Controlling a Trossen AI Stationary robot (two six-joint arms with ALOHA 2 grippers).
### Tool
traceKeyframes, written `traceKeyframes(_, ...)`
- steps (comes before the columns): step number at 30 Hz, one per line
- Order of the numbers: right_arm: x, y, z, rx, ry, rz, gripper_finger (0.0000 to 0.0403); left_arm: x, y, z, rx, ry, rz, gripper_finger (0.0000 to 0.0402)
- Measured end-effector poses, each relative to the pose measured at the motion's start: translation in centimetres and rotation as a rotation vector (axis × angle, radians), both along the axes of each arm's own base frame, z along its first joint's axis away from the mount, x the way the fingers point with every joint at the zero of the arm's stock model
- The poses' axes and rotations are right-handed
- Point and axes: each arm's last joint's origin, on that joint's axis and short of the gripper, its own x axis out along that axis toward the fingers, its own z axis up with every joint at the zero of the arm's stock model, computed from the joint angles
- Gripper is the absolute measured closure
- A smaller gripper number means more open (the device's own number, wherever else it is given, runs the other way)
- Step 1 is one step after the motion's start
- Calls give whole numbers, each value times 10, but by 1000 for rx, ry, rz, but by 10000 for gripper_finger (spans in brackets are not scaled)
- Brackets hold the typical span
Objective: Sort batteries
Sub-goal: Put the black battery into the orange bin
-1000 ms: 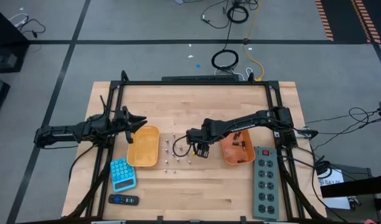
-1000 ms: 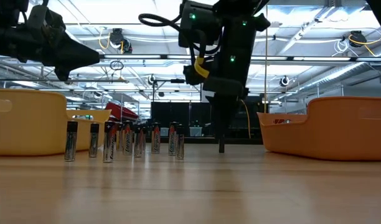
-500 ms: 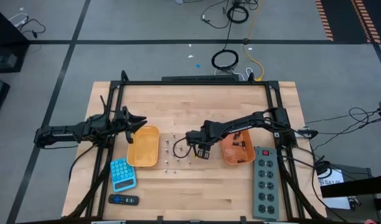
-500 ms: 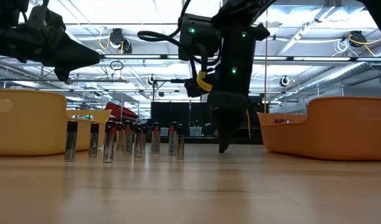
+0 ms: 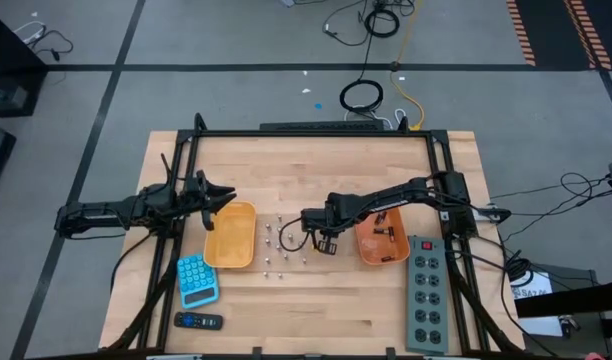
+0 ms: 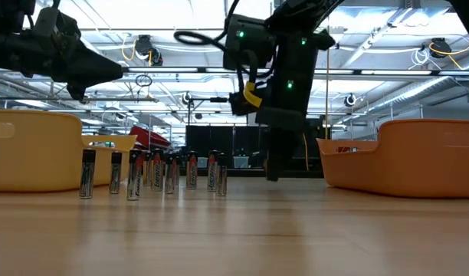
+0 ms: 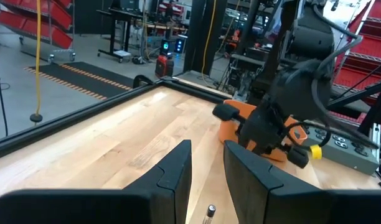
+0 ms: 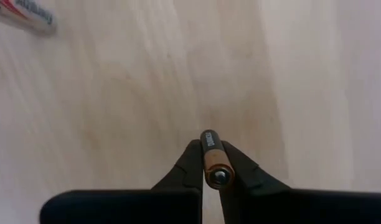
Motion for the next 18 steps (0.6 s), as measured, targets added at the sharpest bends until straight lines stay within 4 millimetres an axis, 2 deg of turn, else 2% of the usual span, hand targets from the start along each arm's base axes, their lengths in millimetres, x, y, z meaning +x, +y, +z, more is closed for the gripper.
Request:
traceKeyframes(6, -9, 8, 11, -15, 31, 8, 394, 0, 0, 0, -2, 0, 1, 299)
traceKeyframes(14, -53, 39, 71, -195, -24, -137, 394, 0, -1, 0, -34, -12, -22, 299)
traceKeyframes(16, -69, 45, 73, -180, -35, -184, 385, 0, -1, 0, -74, -22, -35, 299)
traceKeyframes(18, -87, 51, 64, -173, -25, -241, 371, 0, -1, 1, -87, -27, -36, 299)
